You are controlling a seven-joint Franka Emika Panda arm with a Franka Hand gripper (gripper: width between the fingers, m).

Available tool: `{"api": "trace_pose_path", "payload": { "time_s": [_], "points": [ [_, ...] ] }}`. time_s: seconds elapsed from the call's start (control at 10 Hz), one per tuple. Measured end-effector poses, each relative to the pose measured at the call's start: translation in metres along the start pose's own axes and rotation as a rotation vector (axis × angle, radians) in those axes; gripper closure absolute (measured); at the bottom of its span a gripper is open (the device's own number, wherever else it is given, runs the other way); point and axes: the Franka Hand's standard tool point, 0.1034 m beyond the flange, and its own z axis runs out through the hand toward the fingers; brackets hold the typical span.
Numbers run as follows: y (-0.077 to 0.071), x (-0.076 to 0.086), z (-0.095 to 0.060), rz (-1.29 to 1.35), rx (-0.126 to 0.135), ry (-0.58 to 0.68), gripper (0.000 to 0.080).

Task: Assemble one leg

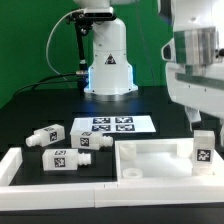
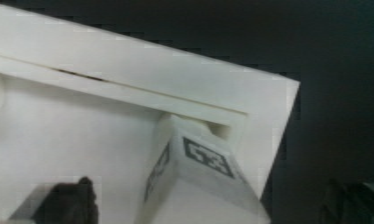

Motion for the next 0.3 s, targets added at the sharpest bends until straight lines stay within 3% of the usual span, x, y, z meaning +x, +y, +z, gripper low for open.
{"api": "trace_pose_path", "payload": {
  "time_s": [0.2,0.3],
  "points": [
    [-0.0003,-0.0062,-0.0268,0.010,0.026,-0.013,0.0152],
    [0.0001,-0.0058,-0.0254,0.008,0.025,-0.012,0.0150]
  ]
}}
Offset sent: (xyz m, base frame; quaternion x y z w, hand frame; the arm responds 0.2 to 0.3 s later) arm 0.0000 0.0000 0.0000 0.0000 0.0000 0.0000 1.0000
